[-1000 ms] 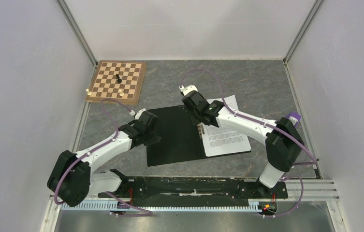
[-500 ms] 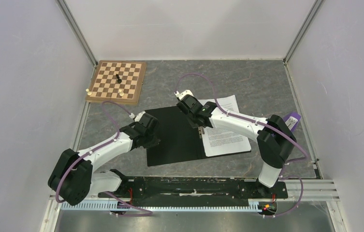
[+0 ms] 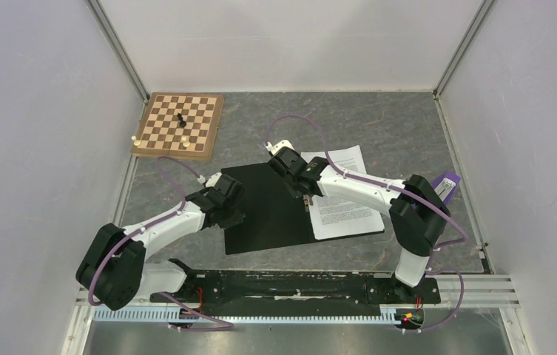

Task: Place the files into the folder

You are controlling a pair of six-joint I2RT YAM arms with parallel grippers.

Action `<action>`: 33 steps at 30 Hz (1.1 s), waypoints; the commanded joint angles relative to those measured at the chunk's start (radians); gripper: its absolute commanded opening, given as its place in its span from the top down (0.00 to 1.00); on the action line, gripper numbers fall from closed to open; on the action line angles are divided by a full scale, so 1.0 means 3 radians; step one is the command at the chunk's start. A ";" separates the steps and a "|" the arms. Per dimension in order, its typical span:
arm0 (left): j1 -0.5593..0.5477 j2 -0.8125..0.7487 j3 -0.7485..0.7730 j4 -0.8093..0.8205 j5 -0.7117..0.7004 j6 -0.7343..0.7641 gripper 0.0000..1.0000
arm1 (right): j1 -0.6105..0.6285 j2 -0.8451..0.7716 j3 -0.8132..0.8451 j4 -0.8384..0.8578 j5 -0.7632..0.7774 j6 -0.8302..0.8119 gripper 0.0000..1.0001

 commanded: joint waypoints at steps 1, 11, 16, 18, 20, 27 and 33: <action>-0.0002 0.0020 -0.0008 0.0051 -0.0122 -0.0144 0.84 | 0.0025 0.0014 0.0090 0.0017 0.0071 -0.0010 0.86; 0.0008 0.0060 0.0005 0.0016 -0.0153 -0.0223 0.85 | 0.0030 -0.0067 -0.0121 0.0038 0.0090 0.0024 0.89; 0.0025 0.0081 -0.0009 0.0006 -0.0152 -0.0269 0.85 | 0.0030 -0.0142 -0.0313 0.0089 0.0055 0.0065 0.92; 0.0034 0.0085 -0.0007 -0.0002 -0.0159 -0.0281 0.85 | 0.0031 -0.0185 -0.0403 0.0113 0.0056 0.0091 0.94; 0.0043 0.0090 -0.0008 -0.0010 -0.0159 -0.0300 0.84 | 0.0030 -0.0241 -0.0496 0.0154 0.0037 0.0123 0.95; 0.0075 0.0155 -0.0011 0.0010 -0.0122 -0.0342 0.85 | 0.0032 -0.0346 -0.0845 0.0334 -0.0099 0.0246 0.98; 0.0080 0.0173 -0.0011 0.0016 -0.0108 -0.0358 0.85 | 0.0029 -0.0341 -0.1089 0.0520 -0.0239 0.0333 1.00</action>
